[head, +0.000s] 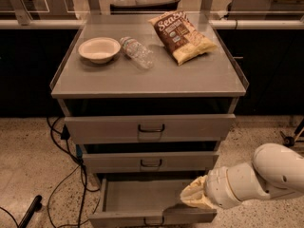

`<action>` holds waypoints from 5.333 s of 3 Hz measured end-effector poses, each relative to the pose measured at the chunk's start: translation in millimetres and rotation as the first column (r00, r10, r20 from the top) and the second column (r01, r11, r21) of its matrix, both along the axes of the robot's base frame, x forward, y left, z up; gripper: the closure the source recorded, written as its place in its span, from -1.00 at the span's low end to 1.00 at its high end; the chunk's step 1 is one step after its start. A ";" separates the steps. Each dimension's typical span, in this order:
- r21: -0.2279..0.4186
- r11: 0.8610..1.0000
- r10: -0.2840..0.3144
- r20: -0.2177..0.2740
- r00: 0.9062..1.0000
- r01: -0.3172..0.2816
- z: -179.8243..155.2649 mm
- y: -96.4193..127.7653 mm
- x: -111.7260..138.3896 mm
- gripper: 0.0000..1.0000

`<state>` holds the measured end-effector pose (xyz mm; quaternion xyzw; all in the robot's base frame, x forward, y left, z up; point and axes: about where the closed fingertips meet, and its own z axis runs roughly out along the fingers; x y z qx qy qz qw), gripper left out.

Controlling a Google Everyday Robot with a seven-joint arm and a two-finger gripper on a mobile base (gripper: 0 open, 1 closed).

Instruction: Close bottom drawer

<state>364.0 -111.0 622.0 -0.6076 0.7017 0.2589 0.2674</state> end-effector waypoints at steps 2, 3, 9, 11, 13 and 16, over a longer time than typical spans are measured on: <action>-0.012 0.999 -0.039 0.090 0.995 0.040 -66.4 -50.6 26.1 1.00; -0.011 0.999 -0.039 0.090 0.995 0.040 -66.4 -50.6 26.1 1.00; 0.041 0.998 -0.040 -0.044 0.998 0.042 -309.4 -29.5 30.9 1.00; -0.006 0.998 -0.061 -0.134 0.989 0.061 -393.8 -32.5 41.2 1.00; -0.040 0.996 -0.081 -0.152 0.985 0.076 -432.2 -41.4 47.8 0.64; -0.049 0.996 -0.079 -0.146 0.986 0.072 -438.9 -35.5 59.5 -0.92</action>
Offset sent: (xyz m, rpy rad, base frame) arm 0.0456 -0.0948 -0.0916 -0.0518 -0.1446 -0.0763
